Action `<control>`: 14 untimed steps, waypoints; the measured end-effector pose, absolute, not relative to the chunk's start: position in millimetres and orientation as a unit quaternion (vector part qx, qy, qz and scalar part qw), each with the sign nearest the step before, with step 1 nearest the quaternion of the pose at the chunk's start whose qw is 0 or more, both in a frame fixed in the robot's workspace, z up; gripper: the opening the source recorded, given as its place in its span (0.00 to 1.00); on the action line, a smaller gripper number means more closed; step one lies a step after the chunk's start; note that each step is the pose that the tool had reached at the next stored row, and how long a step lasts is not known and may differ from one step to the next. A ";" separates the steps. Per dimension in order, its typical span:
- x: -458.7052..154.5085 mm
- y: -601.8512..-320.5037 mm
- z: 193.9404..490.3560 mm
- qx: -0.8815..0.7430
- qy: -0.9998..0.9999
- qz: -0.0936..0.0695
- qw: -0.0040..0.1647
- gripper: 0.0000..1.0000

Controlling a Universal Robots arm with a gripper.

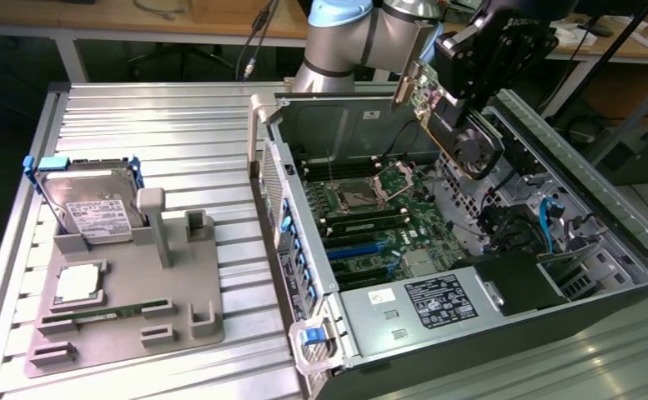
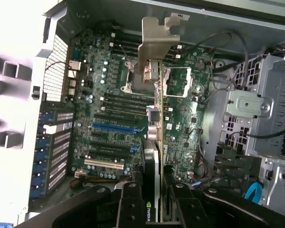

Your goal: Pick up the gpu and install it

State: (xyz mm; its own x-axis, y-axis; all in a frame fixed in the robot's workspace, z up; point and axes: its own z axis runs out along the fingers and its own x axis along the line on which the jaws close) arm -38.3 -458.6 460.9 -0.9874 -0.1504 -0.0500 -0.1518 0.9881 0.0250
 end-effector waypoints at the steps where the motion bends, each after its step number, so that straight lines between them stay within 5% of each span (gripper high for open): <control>1: -38.3 -458.6 460.9 -0.076 0.997 0.014 0.024 0.27; 14: -38.3 -458.7 460.9 -0.090 0.996 0.015 0.024 0.27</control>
